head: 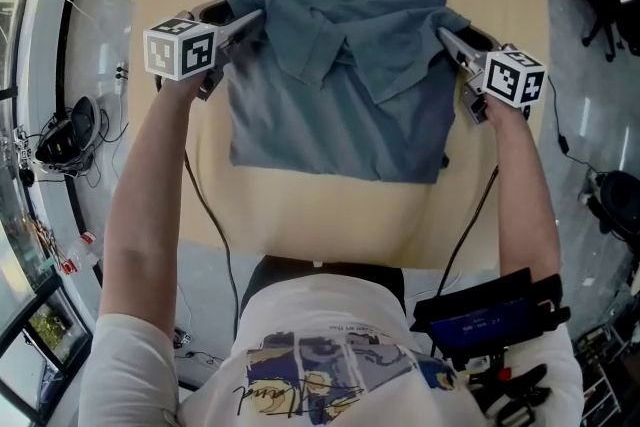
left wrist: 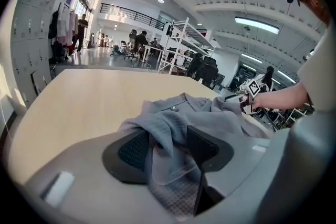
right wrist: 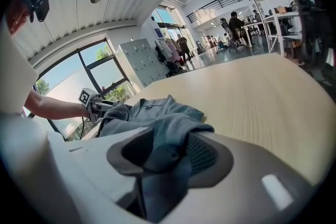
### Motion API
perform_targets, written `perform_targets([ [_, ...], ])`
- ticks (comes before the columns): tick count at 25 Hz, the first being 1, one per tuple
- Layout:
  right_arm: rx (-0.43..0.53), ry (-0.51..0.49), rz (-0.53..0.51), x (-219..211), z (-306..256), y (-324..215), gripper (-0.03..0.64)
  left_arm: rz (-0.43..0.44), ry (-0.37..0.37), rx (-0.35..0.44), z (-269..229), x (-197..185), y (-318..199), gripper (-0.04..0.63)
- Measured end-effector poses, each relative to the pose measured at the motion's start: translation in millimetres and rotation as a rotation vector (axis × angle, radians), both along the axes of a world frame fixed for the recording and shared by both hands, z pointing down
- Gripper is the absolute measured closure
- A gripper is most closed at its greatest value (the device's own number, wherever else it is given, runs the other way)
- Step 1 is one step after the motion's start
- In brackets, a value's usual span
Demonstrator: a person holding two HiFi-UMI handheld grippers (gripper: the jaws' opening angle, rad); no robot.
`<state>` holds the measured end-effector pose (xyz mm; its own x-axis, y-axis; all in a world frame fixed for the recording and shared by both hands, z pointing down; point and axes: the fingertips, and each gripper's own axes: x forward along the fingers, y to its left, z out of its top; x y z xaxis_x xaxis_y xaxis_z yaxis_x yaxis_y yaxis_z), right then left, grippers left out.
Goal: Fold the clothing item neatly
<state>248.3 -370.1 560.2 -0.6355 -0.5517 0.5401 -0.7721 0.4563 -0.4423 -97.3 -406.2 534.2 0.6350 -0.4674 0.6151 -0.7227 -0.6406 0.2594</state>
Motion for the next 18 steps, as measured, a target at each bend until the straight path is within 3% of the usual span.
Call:
perform_targets([
  [8, 0.021, 0.04, 0.021, 4.0, -12.2, 15.0, 0.436, 0.007, -0.033, 0.038, -13.8, -19.0, 15.6, 0.357],
  [18, 0.064, 0.115, 0.058, 2.0, -35.3, 51.3, 0.436, 0.005, -0.018, 0.092, -38.0, -32.5, 52.7, 0.357],
])
